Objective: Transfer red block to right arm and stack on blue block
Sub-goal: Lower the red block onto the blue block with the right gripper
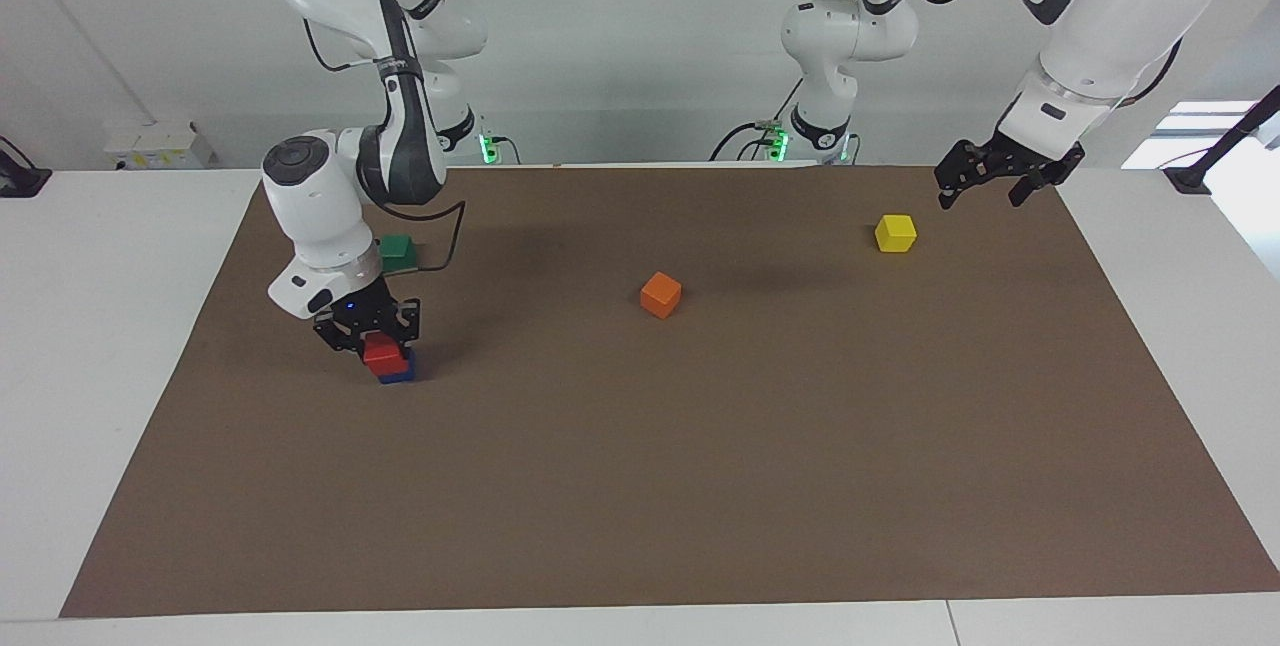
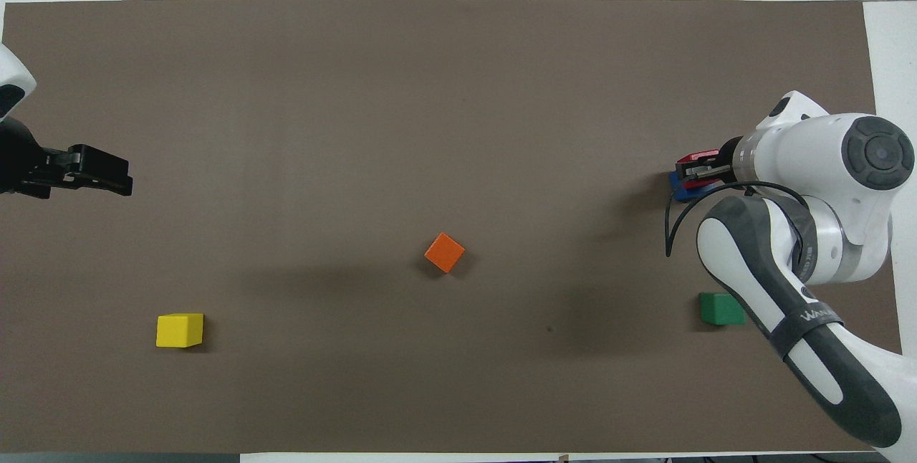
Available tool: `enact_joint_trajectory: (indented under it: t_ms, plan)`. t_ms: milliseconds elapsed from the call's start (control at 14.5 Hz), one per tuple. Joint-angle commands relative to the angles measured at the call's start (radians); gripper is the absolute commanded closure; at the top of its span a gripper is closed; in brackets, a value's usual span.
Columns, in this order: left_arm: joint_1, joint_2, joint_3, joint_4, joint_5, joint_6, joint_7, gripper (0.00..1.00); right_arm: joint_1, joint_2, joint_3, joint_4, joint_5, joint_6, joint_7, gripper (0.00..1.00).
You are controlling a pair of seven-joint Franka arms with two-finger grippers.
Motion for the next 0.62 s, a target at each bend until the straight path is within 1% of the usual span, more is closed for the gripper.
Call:
enact_joint_trajectory:
  t_ms: [0,552]
  plan:
    - [0.009,-0.015,0.005,-0.015,-0.001,0.013,-0.020,0.00,-0.010,-0.013,0.003,-0.033,-0.006,0.019,0.007,1.00]
    - [0.010,-0.018,0.007,-0.017,-0.001,0.002,-0.025,0.00,-0.019,-0.021,0.003,-0.033,-0.006,0.003,-0.013,1.00]
